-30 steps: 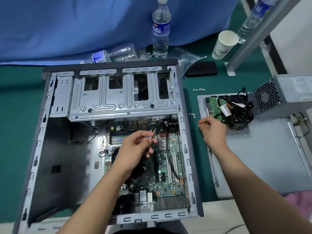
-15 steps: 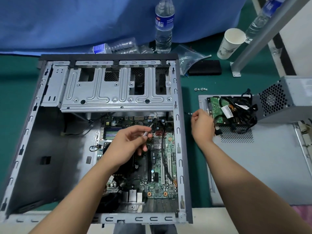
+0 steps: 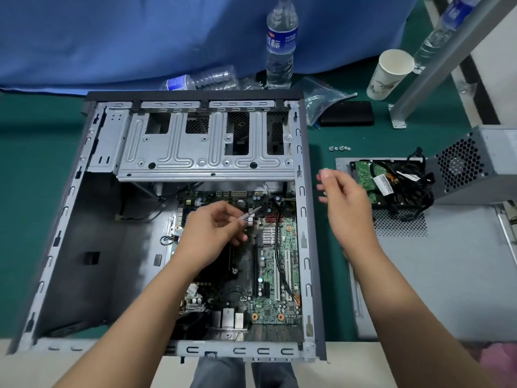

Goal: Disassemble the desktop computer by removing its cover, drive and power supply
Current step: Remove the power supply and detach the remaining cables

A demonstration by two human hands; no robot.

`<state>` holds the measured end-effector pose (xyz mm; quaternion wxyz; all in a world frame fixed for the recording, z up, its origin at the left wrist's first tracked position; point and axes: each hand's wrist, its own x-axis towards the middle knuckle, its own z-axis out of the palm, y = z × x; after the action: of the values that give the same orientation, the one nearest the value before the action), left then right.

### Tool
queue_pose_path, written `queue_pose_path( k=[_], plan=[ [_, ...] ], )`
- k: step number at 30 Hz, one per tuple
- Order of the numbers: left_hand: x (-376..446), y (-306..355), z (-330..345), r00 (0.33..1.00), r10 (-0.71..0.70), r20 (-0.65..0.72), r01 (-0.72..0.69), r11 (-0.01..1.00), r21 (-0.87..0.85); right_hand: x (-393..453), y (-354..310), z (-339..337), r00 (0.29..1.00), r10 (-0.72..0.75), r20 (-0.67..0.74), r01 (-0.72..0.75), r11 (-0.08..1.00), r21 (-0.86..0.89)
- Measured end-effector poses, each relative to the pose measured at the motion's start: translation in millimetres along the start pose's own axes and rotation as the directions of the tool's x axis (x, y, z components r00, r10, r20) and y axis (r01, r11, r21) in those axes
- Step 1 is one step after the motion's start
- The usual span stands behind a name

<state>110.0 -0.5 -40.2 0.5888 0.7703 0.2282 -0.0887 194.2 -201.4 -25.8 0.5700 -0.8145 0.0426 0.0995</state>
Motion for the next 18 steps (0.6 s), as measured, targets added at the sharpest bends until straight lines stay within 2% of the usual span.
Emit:
queue_pose_path(
  k=[3, 5, 12, 18],
  plan=[
    [-1.5, 1.8, -5.3, 0.992, 0.106, -0.065, -0.083, 0.951, 0.297, -17.0, -15.5, 11.8, 0.988, 0.02, 0.155, -0.001, 0.993, -0.119],
    [-2.9, 4.4, -9.2, 0.986, 0.156, -0.054, -0.123, 0.912, 0.392, -22.2, -17.6, 21.7, 0.986, -0.009, 0.168, 0.048, 0.972, -0.23],
    [9.6, 11.1, -14.8, 0.976, 0.171, 0.137, -0.219, 0.787, 0.577, -23.5, -16.4, 26.3, 0.991, -0.067, 0.113, 0.097, 0.954, -0.283],
    [24.7, 16.1, -11.8, 0.946, 0.16, 0.281, -0.311, 0.689, 0.655, -24.3, -16.1, 26.4, 0.992, -0.073, 0.1, 0.099, 0.953, -0.286]
  ],
)
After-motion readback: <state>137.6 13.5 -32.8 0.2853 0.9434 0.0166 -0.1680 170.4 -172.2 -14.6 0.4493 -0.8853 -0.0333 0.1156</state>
